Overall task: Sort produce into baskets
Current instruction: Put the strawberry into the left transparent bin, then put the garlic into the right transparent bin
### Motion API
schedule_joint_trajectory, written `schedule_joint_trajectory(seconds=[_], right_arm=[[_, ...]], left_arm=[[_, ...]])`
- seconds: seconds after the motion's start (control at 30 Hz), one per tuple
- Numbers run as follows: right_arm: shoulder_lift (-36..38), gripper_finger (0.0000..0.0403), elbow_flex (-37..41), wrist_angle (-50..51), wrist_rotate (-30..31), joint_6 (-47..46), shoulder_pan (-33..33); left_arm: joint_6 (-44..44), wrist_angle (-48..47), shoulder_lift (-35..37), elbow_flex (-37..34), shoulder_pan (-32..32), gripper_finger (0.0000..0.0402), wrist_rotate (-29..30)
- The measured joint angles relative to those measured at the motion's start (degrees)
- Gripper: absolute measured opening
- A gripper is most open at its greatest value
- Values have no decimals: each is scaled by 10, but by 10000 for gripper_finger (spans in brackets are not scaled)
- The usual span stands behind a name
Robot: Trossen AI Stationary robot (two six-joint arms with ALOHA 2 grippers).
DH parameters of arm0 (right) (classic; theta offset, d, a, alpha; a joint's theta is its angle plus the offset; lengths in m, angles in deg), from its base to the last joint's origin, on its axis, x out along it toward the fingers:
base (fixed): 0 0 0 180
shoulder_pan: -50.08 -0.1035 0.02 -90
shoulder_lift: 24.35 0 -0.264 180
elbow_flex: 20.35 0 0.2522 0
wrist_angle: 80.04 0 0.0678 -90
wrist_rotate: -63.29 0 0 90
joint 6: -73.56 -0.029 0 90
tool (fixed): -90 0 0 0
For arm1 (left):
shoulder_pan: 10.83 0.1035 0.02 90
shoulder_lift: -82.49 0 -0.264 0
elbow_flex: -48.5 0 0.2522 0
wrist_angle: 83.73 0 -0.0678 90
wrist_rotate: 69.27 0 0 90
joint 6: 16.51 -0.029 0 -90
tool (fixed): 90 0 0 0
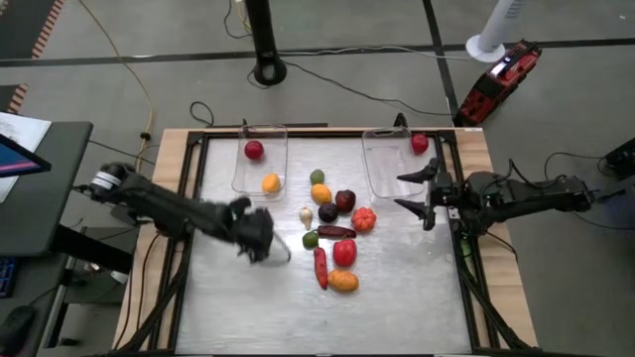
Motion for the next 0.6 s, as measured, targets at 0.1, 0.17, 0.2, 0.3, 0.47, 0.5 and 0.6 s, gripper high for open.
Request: schedule_joint_trajectory(seconds=[0.1, 0.17, 0.2, 0.3, 0.47, 0.5, 0.6], right_arm=[[-17, 335, 0, -4, 0, 0, 0], [-27, 335, 0, -4, 0, 1, 0], [-31, 335, 0, -4, 0, 1, 0], [-41, 335, 0, -4, 0, 1, 0], [-43, 335, 0, -2, 0, -7, 0], [-43, 335, 0, -2, 0, -10, 0], [-42, 335, 0, -1, 0, -15, 0]], left_arm=[[-36, 12, 33, 0, 76, 93, 43], [-59, 22, 49, 0, 123, 93, 68], [-70, 30, 54, 0, 145, 93, 76], [-93, 58, 61, 0, 203, 93, 84], [-107, 77, 56, -1, 263, 127, 73], [-114, 85, 56, -3, 270, 142, 68], [-133, 99, 56, -3, 283, 195, 53]])
